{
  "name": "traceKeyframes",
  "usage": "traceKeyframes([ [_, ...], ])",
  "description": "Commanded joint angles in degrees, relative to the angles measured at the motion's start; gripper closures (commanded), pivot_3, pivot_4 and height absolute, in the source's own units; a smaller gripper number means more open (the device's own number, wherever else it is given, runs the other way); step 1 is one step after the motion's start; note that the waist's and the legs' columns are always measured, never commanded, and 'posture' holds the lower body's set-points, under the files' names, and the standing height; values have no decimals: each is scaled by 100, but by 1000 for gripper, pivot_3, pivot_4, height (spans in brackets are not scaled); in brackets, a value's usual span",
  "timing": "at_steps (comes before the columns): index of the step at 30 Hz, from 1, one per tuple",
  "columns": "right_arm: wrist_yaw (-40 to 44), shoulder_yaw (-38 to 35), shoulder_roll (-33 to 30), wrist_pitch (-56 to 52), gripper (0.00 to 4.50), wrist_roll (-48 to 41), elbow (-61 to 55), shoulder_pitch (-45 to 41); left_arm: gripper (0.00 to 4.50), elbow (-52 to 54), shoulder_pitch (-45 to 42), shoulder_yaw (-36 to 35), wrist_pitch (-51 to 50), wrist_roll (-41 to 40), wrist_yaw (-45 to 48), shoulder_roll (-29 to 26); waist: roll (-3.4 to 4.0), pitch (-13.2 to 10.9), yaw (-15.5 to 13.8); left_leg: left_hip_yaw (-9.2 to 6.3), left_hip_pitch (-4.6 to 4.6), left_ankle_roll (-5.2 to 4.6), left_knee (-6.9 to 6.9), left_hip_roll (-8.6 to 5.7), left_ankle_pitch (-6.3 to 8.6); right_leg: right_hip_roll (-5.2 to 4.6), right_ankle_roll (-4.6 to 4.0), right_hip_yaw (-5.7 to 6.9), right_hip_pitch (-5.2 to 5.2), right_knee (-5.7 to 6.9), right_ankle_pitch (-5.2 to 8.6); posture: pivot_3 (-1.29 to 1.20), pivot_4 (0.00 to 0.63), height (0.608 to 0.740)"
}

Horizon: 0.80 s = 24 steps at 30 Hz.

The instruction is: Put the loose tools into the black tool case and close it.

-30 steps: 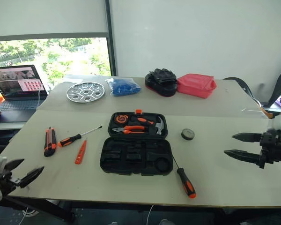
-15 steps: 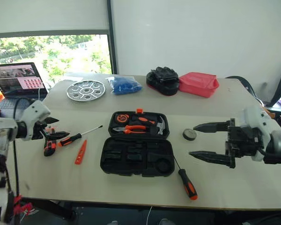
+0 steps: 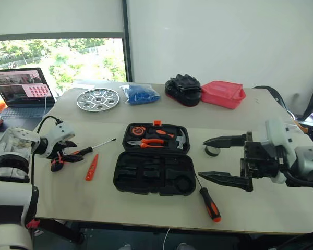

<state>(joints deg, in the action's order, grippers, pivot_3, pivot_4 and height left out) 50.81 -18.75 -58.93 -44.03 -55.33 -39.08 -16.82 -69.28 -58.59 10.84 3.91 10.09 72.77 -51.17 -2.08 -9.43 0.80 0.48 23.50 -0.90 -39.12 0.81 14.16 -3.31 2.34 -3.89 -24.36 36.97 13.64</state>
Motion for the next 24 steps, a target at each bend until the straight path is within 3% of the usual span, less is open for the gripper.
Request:
traceKeyframes([
  [1, -81, -199, 14, 36, 0, -169, -78, 17, 2202, -147, -206, 75, 97, 233, -248, 38, 0, 0, 5, 0, -1, 0, 0, 0, 0, 0, 0, 0, 0, 1, 0, 0, 150, 740],
  [6, -155, -268, -19, 28, 0, -308, -94, 20, 3616, -281, -235, 183, 13, 478, -252, 136, 0, 0, 0, -4, -1, 0, -5, -1, 0, 0, 0, 1, 1, 7, 0, 0, 150, 740],
  [18, -122, -468, -86, 72, 0, -252, -178, 461, 3643, -95, -1000, -422, -292, 11, -225, 159, -22, -11, -15, -23, 16, 0, -23, 0, 0, 2, 0, 18, 1, 12, -1, 0, 150, 740],
  [24, -108, -554, -120, 47, 0, -275, -276, 711, 3643, 1158, -1297, -368, -618, -464, 1407, 507, -23, -12, -35, -32, 38, -3, -55, -1, 2, -6, 10, 27, 3, 11, -5, 0, 150, 740],
])
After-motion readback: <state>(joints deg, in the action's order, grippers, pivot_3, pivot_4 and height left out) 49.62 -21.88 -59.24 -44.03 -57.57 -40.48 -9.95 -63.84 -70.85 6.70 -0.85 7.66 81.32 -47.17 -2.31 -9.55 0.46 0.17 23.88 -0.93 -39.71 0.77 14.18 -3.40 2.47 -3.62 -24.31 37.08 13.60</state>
